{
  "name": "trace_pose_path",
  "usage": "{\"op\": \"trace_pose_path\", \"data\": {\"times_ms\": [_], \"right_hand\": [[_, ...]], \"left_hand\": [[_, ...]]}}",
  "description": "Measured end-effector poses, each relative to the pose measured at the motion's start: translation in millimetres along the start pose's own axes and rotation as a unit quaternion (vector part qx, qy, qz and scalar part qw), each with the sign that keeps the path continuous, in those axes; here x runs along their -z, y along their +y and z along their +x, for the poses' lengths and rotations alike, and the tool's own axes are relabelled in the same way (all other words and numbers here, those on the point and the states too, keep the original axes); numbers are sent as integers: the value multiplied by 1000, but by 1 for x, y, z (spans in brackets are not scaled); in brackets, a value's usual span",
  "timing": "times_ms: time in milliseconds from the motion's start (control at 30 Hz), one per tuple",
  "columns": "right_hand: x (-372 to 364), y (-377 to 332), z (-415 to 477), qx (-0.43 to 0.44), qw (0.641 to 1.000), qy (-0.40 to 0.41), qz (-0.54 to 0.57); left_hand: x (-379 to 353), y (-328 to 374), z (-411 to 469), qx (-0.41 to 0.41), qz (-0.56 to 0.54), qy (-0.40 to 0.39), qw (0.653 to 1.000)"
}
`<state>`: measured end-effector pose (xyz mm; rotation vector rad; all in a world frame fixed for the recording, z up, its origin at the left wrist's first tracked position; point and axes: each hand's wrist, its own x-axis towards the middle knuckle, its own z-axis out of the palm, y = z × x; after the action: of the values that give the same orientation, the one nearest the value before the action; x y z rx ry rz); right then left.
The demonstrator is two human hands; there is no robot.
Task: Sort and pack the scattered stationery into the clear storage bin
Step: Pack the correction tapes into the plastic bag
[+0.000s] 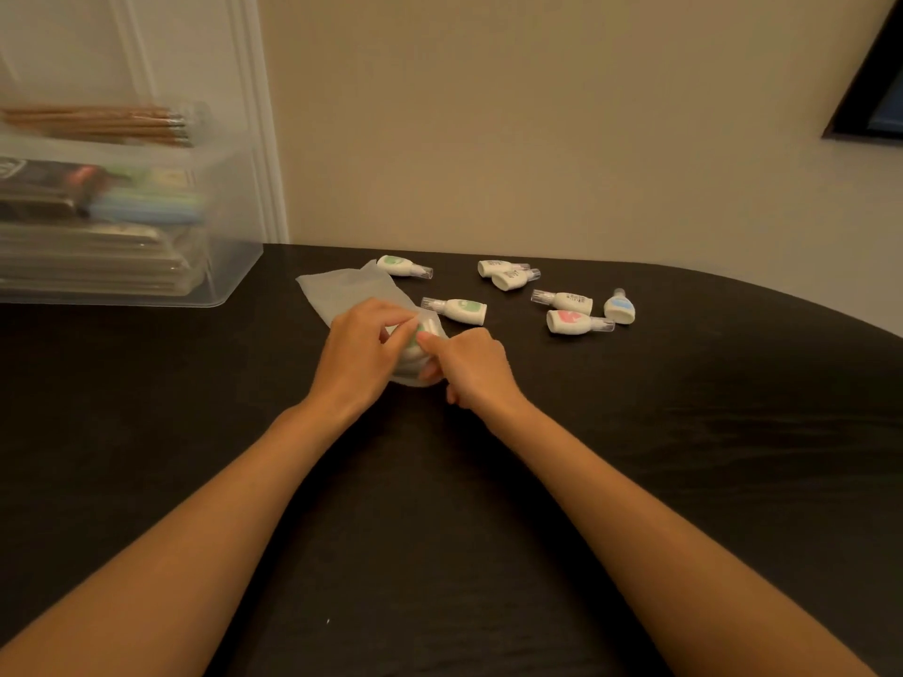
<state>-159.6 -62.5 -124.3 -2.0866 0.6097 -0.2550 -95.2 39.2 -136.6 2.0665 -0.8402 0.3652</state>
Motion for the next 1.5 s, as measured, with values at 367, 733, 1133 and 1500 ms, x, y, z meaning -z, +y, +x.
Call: {"op": "trace_pose_path", "data": {"times_ms": [367,733,1133,1500], "right_hand": [[9,20,24,69,986,48,-143],[16,28,26,250,959,-38,-129],[24,37,77,152,973,82,-151],[18,36,50,171,956,201,-128]], "left_hand": [[-7,-7,-1,27,73,-96,992],[-13,-1,8,54,202,-23,978],[-23,-16,31,74,105,-25,991],[-21,-16,26,64,21,10,998]]}}
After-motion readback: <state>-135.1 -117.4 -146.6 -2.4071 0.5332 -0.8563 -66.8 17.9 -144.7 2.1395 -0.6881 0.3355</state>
